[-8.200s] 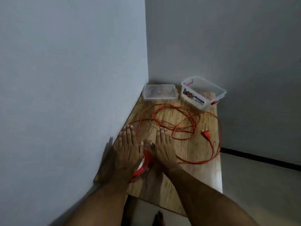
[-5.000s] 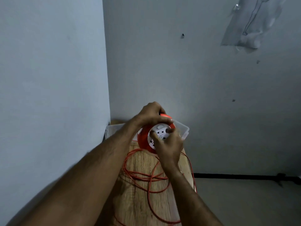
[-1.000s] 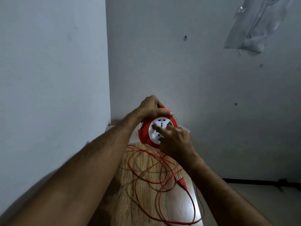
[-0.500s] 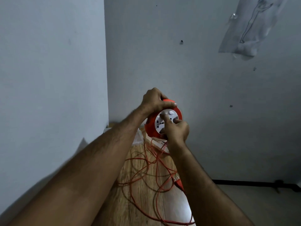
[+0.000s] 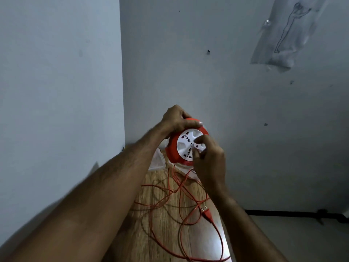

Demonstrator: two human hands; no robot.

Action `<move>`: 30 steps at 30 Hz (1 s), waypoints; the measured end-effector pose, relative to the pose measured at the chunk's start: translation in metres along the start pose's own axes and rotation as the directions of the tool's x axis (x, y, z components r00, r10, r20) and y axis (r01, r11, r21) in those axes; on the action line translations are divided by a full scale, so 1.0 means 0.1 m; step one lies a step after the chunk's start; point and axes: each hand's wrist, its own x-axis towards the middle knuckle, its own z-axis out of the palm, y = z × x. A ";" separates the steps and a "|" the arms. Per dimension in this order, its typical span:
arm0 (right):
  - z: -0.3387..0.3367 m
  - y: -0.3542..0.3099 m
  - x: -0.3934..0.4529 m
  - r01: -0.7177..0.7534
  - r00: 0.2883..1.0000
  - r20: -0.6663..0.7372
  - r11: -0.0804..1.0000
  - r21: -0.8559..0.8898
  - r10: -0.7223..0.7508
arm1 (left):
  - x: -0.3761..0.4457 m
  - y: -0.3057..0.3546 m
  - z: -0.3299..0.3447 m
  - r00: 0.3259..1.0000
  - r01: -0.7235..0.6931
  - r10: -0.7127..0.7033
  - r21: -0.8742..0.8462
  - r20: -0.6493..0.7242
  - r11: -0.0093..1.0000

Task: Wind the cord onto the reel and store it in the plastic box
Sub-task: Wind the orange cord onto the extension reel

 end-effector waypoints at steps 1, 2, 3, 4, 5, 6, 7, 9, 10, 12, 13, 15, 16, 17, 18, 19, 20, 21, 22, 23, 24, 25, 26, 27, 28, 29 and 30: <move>-0.03 0.04 -0.01 0.224 0.970 0.122 0.967 -0.123 -0.210 | 0.00 0.00 -0.01 1.000 0.002 -0.003 0.006 0.017 1.000; -0.05 0.08 -0.01 0.371 0.914 0.253 0.907 -0.197 -0.319 | -0.01 0.00 -0.01 0.999 0.006 -0.006 0.006 0.032 1.000; -0.08 0.09 -0.01 0.443 0.872 0.341 0.864 -0.240 -0.352 | -0.01 -0.01 -0.01 0.999 0.009 -0.010 0.002 0.042 1.000; -0.12 0.08 0.01 0.464 0.854 0.389 0.844 -0.269 -0.346 | -0.01 -0.01 0.00 0.999 0.012 -0.012 -0.002 0.048 1.000; -0.14 0.08 0.02 0.469 0.849 0.409 0.831 -0.297 -0.334 | -0.01 -0.01 0.00 0.998 0.016 -0.016 -0.004 0.053 1.000; -0.16 0.08 0.03 0.479 0.844 0.425 0.818 -0.320 -0.328 | -0.01 -0.01 0.00 0.998 0.020 -0.020 -0.006 0.058 1.000; -0.16 0.08 0.03 0.493 0.833 0.450 0.801 -0.340 -0.322 | -0.02 -0.01 0.00 0.998 0.022 -0.022 -0.008 0.061 1.000; -0.15 0.09 0.04 0.526 0.812 0.499 0.749 -0.403 -0.302 | -0.03 0.00 -0.02 0.998 0.017 -0.017 -0.003 0.063 1.000; -0.14 0.09 0.04 0.545 0.804 0.513 0.716 -0.437 -0.299 | -0.04 0.00 -0.03 0.997 0.012 -0.013 0.008 0.070 1.000; -0.12 0.08 0.06 0.581 0.795 0.502 0.663 -0.472 -0.339 | -0.05 0.00 -0.03 0.995 0.003 -0.006 0.030 0.102 1.000; -0.12 0.07 0.06 0.597 0.789 0.494 0.646 -0.475 -0.365 | -0.05 0.01 -0.03 0.993 0.001 -0.005 0.039 0.117 0.999; -0.08 0.07 0.06 0.628 0.773 0.475 0.615 -0.477 -0.421 | -0.07 0.01 -0.01 0.991 -0.006 -0.003 0.068 0.134 0.998; -0.06 0.09 0.06 0.633 0.771 0.455 0.607 -0.480 -0.445 | -0.07 0.01 -0.01 0.991 -0.008 -0.003 0.083 0.135 0.996; -0.03 0.12 0.06 0.625 0.779 0.431 0.621 -0.474 -0.455 | -0.07 0.01 0.00 0.992 -0.007 -0.006 0.094 0.129 0.996; 0.00 0.14 0.06 0.589 0.805 0.408 0.667 -0.457 -0.430 | -0.08 0.00 0.01 0.993 -0.004 -0.008 0.102 0.116 0.995; 0.03 0.15 0.07 0.523 0.846 0.371 0.731 -0.439 -0.382 | -0.08 -0.01 0.02 0.995 -0.003 -0.007 0.105 0.098 0.994; 0.06 0.15 0.07 0.432 0.894 0.314 0.801 -0.415 -0.319 | -0.09 -0.01 0.03 0.997 -0.001 -0.007 0.097 0.081 0.995; 0.08 0.15 0.07 0.328 0.938 0.234 0.870 -0.367 -0.255 | -0.09 -0.02 0.04 0.998 0.005 -0.010 0.078 0.067 0.997; 0.10 0.12 0.06 0.212 0.972 0.161 0.928 -0.305 -0.169 | -0.09 -0.03 0.05 0.999 0.011 -0.014 0.055 0.052 0.998; 0.13 0.08 0.04 0.097 0.992 0.104 0.966 -0.241 -0.073 | -0.09 -0.03 0.06 0.999 0.015 -0.016 0.042 0.036 0.999; 0.16 0.02 0.02 -0.030 0.998 0.056 0.985 -0.170 0.040 | -0.09 -0.03 0.08 1.000 0.013 -0.014 0.048 0.023 0.999; 0.20 -0.04 -0.01 -0.169 0.985 0.008 0.982 -0.081 0.170 | -0.09 -0.03 0.10 1.000 0.007 -0.008 0.067 0.017 0.998; 0.24 -0.11 -0.04 -0.318 0.947 -0.032 0.948 0.024 0.318 | -0.08 -0.04 0.12 1.000 -0.003 0.002 0.093 0.013 0.996; 0.30 -0.16 -0.06 -0.461 0.881 -0.052 0.877 0.132 0.471 | -0.08 -0.04 0.15 1.000 -0.014 0.012 0.120 0.011 0.993; 0.34 -0.21 -0.09 -0.583 0.794 -0.046 0.781 0.225 0.606 | -0.09 -0.05 0.18 1.000 -0.024 0.023 0.146 0.009 0.989; 0.40 -0.23 -0.12 -0.682 0.693 -0.011 0.660 0.315 0.721 | -0.10 -0.06 0.20 0.999 -0.035 0.034 0.170 0.007 0.985; 0.42 -0.26 -0.12 -0.757 0.578 0.056 0.510 0.409 0.814 | -0.11 -0.07 0.21 0.999 -0.040 0.040 0.188 0.004 0.981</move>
